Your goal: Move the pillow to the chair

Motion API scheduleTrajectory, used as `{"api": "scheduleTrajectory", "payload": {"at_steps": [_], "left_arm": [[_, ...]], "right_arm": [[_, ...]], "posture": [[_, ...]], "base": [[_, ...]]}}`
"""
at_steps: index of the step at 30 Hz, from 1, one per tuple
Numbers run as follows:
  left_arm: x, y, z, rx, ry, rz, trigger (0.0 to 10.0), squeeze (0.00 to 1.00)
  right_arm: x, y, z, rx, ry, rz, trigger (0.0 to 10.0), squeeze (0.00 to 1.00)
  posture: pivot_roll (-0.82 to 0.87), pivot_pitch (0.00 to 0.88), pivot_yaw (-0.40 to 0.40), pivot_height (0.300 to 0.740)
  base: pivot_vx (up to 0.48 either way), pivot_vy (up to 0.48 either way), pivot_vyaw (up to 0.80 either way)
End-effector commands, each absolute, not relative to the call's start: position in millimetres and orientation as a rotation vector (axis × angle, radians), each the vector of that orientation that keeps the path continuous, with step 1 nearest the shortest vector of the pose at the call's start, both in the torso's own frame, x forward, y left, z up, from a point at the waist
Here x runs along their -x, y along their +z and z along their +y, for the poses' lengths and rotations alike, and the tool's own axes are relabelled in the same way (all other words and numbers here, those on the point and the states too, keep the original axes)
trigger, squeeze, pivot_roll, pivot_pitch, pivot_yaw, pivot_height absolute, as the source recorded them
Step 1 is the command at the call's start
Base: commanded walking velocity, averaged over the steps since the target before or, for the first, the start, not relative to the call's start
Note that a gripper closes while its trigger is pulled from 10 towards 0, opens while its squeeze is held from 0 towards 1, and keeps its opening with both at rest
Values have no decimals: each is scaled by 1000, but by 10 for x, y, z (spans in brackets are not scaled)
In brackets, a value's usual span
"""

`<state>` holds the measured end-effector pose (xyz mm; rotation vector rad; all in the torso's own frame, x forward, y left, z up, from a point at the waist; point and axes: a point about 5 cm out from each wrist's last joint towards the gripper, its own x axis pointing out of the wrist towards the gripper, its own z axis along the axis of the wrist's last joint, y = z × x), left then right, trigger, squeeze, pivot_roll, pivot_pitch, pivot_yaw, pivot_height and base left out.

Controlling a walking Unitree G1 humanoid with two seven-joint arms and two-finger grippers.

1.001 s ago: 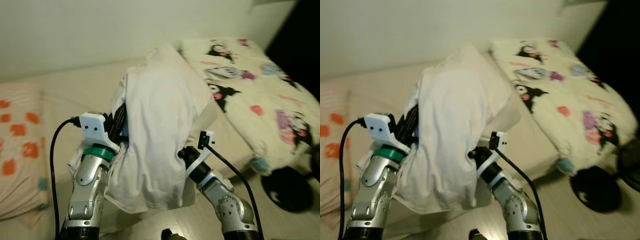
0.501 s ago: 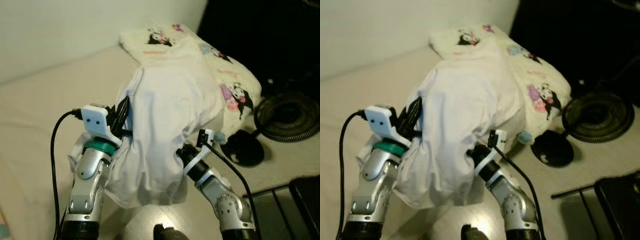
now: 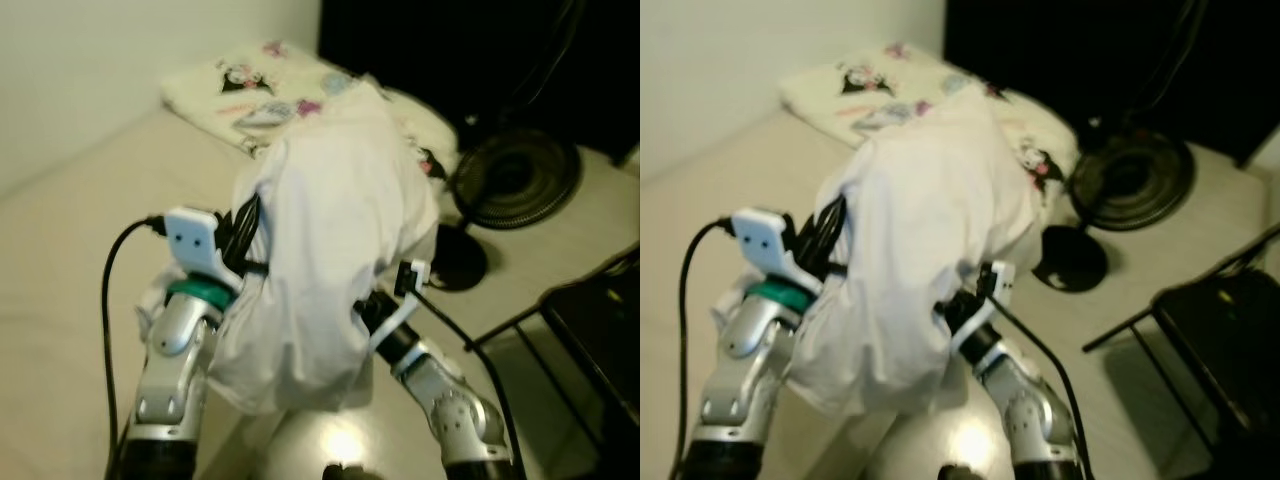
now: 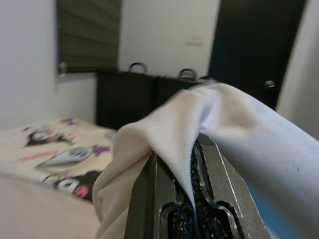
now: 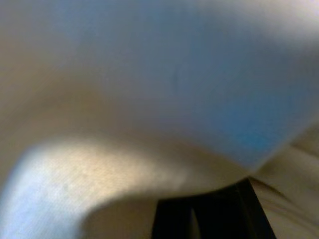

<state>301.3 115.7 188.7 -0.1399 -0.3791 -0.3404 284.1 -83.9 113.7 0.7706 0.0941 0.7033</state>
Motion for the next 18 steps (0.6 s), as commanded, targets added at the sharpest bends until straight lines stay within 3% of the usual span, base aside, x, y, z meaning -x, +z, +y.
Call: {"api": "scheduleTrajectory", "payload": {"at_steps": [1, 13, 18], "left_arm": [[-2992, 1883, 969, 141, -431, -379, 10000, 0], [-3072, 2131, 1045, 43, -411, -412, 10000, 0], [-3091, 2171, 1163, 82, -384, -416, 10000, 0]], "right_arm": [[-2805, 1425, -401, -884, 866, -6, 10000, 0], [-2903, 1456, -533, -851, 824, -56, 10000, 0], [-2920, 1555, -569, -856, 809, -96, 10000, 0]], "posture": [[91, 13, 51, 740], [196, 7, 113, 740], [133, 18, 83, 740]], "base": [[0, 0, -800], [0, 0, -800], [0, 0, -800]]}}
